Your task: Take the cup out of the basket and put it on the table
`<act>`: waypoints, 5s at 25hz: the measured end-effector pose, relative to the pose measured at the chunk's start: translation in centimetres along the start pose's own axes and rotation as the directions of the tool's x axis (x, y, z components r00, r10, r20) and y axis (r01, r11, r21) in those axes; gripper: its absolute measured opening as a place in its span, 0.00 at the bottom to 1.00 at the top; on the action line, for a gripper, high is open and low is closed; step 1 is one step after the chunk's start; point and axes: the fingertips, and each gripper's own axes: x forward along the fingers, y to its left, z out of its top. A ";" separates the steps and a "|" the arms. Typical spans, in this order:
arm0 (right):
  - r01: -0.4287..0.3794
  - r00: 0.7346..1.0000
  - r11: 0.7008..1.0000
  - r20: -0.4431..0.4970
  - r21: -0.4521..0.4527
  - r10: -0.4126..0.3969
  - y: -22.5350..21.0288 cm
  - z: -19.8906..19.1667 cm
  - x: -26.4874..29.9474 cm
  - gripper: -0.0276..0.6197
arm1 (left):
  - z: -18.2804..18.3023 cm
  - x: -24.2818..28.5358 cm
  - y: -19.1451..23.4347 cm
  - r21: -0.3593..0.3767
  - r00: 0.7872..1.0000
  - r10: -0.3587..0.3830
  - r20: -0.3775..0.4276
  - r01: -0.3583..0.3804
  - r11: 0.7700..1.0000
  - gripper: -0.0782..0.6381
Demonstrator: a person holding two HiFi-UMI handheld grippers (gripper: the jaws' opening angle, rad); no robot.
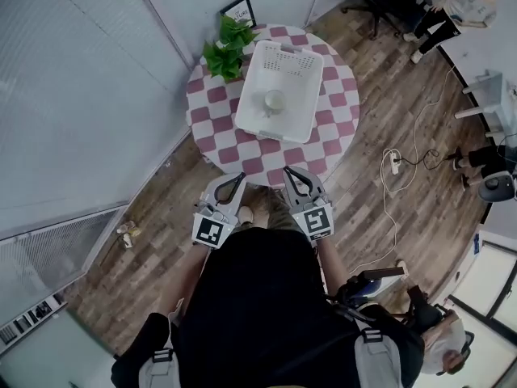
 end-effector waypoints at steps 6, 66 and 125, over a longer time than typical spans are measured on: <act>-0.018 1.000 0.999 -0.022 -0.046 0.017 -6.1 -1.3 1.1 0.06 | 0.8 5.5 -0.7 0.010 1.000 0.007 -0.006 -0.007 1.000 0.12; -0.942 0.202 0.255 -0.976 -0.217 -0.086 -12.6 -25.6 25.7 0.35 | -9.9 -9.4 9.2 -0.197 0.732 0.621 -0.279 -0.677 0.709 0.12; -0.881 0.298 0.347 -0.947 -0.321 -0.121 -13.4 -21.9 26.8 0.11 | -9.4 -8.2 12.4 -0.159 0.794 0.550 -0.259 -0.596 0.787 0.12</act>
